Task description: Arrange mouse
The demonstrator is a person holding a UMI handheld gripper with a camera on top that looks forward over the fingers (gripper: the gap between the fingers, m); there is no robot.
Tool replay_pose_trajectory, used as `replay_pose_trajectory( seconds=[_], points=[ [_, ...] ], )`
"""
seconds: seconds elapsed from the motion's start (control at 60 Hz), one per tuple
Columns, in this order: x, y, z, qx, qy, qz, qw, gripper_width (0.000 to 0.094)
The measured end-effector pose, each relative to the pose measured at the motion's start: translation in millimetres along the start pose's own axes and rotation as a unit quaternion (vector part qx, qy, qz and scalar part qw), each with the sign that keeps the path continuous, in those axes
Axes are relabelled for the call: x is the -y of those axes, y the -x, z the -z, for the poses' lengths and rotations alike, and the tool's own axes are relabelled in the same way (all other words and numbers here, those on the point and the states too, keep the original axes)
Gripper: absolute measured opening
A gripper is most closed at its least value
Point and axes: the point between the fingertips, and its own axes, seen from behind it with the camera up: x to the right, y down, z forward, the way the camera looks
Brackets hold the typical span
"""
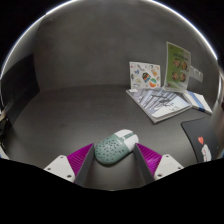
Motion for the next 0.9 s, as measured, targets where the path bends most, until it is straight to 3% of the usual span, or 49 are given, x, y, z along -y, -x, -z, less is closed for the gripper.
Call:
replay_pose_trajectory(
  seconds=[0.25, 0.45, 0.55, 0.65, 0.8, 0.9],
  points=[
    [-6, 21, 16, 0.030, 0.048, -0.067, 0.996, 0.0844],
    [11, 18, -14, -0.017, 0.037, -0.021, 0.999, 0.0833],
    [27, 23, -35, -0.019, 0.035, -0.019, 0.999, 0.0835],
    [34, 30, -42, -0.009, 0.022, -0.011, 1.000, 0.0520],
    [32, 41, -33, 0.023, 0.026, 0.033, 0.999, 0.0439],
    [78, 42, 14, 0.057, -0.041, 0.049, 0.996, 0.0420]
  ],
)
